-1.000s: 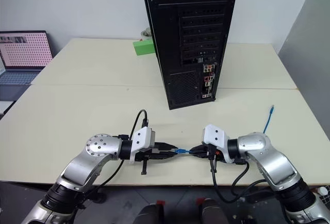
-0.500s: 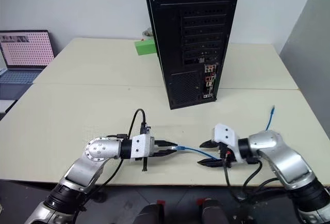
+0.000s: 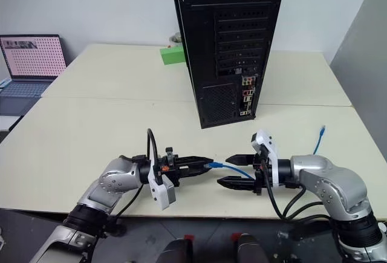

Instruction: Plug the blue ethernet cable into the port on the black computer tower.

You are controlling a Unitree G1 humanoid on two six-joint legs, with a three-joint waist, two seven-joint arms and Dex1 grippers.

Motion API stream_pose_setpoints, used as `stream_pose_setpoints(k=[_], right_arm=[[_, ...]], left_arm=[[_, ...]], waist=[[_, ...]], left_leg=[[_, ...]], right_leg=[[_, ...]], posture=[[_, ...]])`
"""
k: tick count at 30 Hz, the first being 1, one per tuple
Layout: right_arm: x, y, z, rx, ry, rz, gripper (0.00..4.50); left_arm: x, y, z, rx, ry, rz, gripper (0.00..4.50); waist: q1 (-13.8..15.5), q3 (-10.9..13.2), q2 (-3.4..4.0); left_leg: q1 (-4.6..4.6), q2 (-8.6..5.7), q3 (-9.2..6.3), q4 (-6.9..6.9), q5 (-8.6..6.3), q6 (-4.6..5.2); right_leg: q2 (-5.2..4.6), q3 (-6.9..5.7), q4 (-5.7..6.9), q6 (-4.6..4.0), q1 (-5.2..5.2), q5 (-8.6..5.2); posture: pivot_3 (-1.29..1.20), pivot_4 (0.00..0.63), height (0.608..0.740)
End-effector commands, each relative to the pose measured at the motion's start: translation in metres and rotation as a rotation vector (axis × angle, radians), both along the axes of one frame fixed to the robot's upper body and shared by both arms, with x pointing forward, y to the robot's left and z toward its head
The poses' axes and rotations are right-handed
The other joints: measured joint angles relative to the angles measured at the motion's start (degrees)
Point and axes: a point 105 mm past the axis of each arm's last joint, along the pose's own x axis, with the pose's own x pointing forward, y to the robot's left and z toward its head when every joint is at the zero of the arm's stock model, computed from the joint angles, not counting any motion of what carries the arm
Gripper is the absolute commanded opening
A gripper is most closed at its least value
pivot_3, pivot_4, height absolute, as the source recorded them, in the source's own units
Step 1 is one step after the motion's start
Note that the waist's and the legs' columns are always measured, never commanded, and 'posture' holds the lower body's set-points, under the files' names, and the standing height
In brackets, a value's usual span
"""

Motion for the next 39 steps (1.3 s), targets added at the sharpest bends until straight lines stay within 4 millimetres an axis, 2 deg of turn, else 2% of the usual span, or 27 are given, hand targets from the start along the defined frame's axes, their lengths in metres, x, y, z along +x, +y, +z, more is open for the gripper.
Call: stream_pose_setpoints(k=[1,5,8,21,25,33,35,39], right_arm=[[0.000,0.007,0.011,0.042,-0.025,0.012,4.05],[0.001,0.011,0.013,0.057,-0.020,0.020,4.05],[0.002,0.014,0.013,0.068,-0.015,0.021,3.62],[0.004,0.018,0.013,0.077,-0.007,0.029,0.68],[0.004,0.018,0.015,0.075,-0.002,0.041,0.04],[0.006,0.016,0.017,0.066,0.008,0.062,0.03],[0.006,0.016,0.017,0.062,0.008,0.062,0.03],[0.011,0.013,0.018,0.064,-0.009,0.022,0.03]], left_arm=[[-0.001,0.000,0.009,-0.025,-0.070,-0.013,0.31],[-0.001,0.000,0.010,-0.030,-0.086,-0.012,0.31],[-0.001,-0.001,0.013,-0.043,-0.102,-0.013,0.31],[-0.005,-0.004,0.015,-0.058,-0.109,-0.018,0.31],[-0.007,-0.005,0.014,-0.064,-0.112,-0.027,0.31],[-0.004,-0.003,0.009,-0.048,-0.099,-0.008,0.31],[-0.001,-0.001,0.007,-0.046,-0.075,0.015,1.01],[0.006,0.006,-0.007,0.005,0.030,0.068,1.74]], waist=[[0.0,0.0,0.00],[0.0,0.0,0.00],[0.0,0.0,0.00],[0.0,0.0,0.00],[0.0,0.0,0.00],[0.0,0.0,0.01],[0.0,0.0,0.01],[-0.1,0.0,0.01]], left_leg=[[0.00,0.00,0.00,0.00,0.00,0.00],[0.00,0.00,0.00,0.00,0.00,0.00],[0.00,0.00,0.00,0.00,0.00,0.00],[0.00,0.00,0.00,0.00,0.00,0.00],[0.00,0.00,0.00,0.00,0.00,0.00],[0.00,0.00,0.00,0.00,0.00,0.00],[0.00,0.00,0.00,0.00,0.00,0.00],[0.00,0.00,0.00,0.00,0.00,0.00]], right_leg=[[0.00,0.00,0.00,0.01,0.00,0.00],[0.00,0.00,0.01,0.02,0.00,0.01],[0.00,0.00,0.01,0.02,0.00,0.01],[0.00,-0.01,0.02,0.02,0.00,0.01],[0.00,-0.01,0.03,0.02,0.00,0.01],[0.00,-0.01,0.03,0.02,0.00,0.01],[0.00,-0.01,0.03,0.01,0.00,0.01],[0.00,-0.01,0.03,0.01,0.00,0.01]], posture=[[0.00,0.150,0.740],[0.00,0.150,0.740],[0.00,0.150,0.740],[0.00,0.150,0.740],[0.00,0.150,0.740],[0.00,0.150,0.740],[0.00,0.150,0.740],[0.00,0.150,0.740]])
